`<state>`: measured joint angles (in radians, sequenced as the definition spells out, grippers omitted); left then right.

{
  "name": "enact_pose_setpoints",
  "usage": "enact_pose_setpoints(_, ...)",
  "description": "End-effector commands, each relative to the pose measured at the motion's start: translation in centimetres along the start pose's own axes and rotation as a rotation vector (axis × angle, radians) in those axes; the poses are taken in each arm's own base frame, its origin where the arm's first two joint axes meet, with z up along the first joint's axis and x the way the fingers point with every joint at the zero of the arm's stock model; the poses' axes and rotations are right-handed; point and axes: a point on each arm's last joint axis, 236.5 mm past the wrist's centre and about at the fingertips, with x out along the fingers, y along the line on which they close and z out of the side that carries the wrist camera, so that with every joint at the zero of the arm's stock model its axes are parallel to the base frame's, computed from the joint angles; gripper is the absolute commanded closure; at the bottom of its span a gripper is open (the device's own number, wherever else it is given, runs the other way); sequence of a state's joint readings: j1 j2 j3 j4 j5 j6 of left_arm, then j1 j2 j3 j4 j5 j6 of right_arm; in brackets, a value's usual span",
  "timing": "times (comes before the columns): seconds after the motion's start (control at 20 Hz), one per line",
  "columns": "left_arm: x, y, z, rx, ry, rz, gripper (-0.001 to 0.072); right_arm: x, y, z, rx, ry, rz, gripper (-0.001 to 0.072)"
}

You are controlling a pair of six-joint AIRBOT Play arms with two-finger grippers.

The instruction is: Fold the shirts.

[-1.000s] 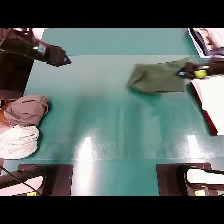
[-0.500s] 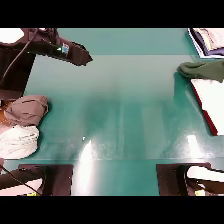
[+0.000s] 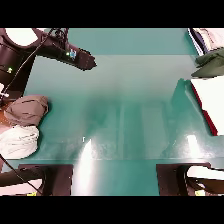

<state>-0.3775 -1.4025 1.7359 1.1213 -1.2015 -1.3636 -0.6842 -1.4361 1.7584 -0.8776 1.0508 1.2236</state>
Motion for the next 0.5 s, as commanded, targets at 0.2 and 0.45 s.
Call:
enact_pose_setpoints(0.2, 0.2, 0.0, -0.6, 0.002, 0.025, -0.004, 0.0679, -4.4, -1.8, -3.5, 0.034, 0.124, -0.069, 0.0695)
enact_pose_setpoints(0.45, 0.2, 0.0, -0.6, 0.01, 0.025, -0.004, 0.0679, -9.0, -7.1, -8.7, 0.137, 0.213, -0.271, 0.0692)
